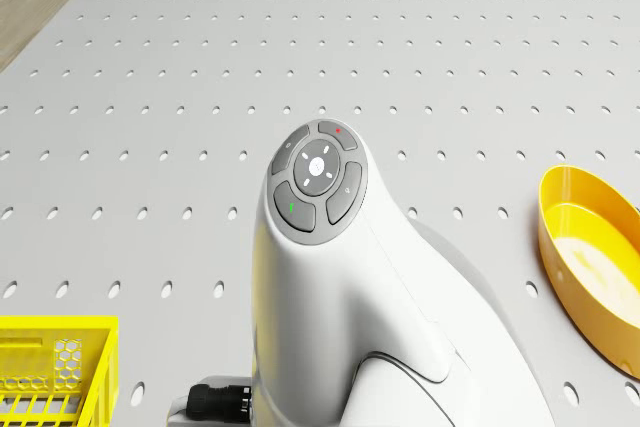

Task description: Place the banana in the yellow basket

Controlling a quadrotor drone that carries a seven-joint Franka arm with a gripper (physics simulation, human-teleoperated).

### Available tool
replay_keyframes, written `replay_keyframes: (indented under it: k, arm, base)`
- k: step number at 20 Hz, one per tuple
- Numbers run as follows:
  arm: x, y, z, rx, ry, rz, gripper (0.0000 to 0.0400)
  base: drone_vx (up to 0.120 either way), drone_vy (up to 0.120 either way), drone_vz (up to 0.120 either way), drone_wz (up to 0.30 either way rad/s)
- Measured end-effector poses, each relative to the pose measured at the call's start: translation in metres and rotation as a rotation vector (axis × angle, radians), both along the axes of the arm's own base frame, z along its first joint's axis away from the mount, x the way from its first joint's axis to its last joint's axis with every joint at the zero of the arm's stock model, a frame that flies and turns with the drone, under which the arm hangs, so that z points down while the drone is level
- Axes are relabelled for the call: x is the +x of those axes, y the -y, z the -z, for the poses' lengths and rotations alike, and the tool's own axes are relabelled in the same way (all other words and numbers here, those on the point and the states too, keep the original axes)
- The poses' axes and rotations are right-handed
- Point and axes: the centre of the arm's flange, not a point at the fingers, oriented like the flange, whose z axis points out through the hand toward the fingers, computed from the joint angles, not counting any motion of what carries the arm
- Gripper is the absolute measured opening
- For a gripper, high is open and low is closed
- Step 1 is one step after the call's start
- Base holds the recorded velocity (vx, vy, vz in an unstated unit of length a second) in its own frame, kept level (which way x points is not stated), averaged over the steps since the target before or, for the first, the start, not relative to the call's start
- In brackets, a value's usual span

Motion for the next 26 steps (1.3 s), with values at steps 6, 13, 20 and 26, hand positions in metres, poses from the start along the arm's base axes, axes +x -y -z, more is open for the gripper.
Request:
replay_keyframes:
  k: [6,13,20,26]
  arm:
    - [0.0000,0.0000,0.0000,0.000,0.000,0.000,0.0193]
    - [0.0000,0.0000,0.0000,0.000,0.000,0.000,0.0193]
    - [0.0000,0.0000,0.0000,0.000,0.000,0.000,0.0193]
    - [0.0000,0.0000,0.0000,0.000,0.000,0.000,0.0193]
  base:
    - [0.000,0.120,0.000,0.000]
    - [0.000,0.120,0.000,0.000]
    - [0.000,0.120,-0.034,0.000]
    - [0.000,0.120,-0.107,0.000]
